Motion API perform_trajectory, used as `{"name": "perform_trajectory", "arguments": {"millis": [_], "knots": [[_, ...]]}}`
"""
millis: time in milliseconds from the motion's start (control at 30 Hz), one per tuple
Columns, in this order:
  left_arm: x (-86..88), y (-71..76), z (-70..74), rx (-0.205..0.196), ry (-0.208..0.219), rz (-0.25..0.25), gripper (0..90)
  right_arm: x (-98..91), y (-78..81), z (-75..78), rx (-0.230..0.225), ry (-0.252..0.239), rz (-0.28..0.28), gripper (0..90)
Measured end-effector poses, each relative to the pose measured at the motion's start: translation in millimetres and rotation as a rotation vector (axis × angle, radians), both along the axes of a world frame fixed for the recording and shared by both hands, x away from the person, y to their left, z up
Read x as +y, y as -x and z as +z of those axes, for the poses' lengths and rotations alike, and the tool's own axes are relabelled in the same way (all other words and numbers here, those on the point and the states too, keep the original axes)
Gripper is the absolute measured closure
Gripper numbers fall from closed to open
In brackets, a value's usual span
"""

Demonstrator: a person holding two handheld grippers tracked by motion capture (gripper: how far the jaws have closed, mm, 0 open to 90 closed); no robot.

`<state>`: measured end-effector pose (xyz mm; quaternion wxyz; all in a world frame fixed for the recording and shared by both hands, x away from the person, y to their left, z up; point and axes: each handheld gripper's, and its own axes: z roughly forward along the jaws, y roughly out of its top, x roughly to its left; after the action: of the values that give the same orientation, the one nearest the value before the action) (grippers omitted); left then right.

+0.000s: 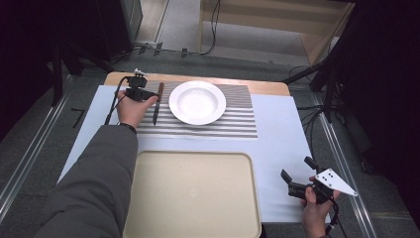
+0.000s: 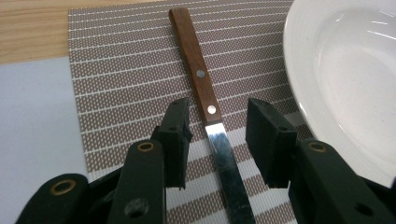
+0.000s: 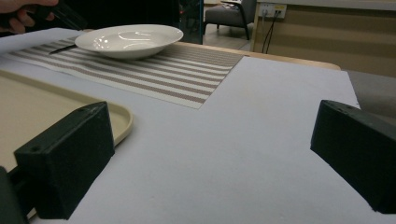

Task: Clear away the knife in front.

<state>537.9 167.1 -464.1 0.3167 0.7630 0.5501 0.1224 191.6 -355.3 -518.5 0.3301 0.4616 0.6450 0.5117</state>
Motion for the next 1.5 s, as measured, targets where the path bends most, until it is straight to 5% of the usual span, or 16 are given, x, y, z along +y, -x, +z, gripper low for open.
{"name": "perform_trajectory", "arguments": {"millis": [200, 400, 533, 800, 867, 1067, 1167, 1500], "knots": [[-10.6, -8.6, -6.7, 0.007, -0.015, 0.024, 61.1, -0.9, 0.0, -0.1, -0.005, -0.008, 0.002, 0.0], [-22.3, -14.8, -13.5, 0.02, -0.095, 0.045, 61.9, -2.1, 0.1, -0.2, -0.008, -0.018, 0.003, 0.0], [-22.2, -16.6, -18.0, 0.047, -0.106, 0.055, 63.3, -2.3, 0.3, -0.1, -0.008, -0.024, 0.002, 0.0], [-26.7, -19.6, -19.6, 0.04, -0.135, 0.04, 63.7, -2.0, -0.1, -0.2, -0.006, -0.019, -0.001, 0.0], [-29.1, -19.3, -20.0, 0.027, -0.175, 0.054, 69.6, -1.9, -0.4, -0.1, -0.004, -0.014, -0.001, 0.0], [-28.4, -17.9, -18.4, 0.038, -0.192, 0.046, 76.0, -1.8, -1.1, -0.2, -0.003, -0.012, -0.006, 0.0], [-25.6, -17.3, -16.3, 0.059, -0.178, 0.039, 76.4, -2.0, -1.0, -0.3, -0.005, -0.016, -0.006, 0.0], [-17.0, -5.5, 6.8, 0.025, -0.093, 0.011, 76.5, -2.8, -0.7, -0.2, -0.003, -0.022, -0.007, 0.0]]}}
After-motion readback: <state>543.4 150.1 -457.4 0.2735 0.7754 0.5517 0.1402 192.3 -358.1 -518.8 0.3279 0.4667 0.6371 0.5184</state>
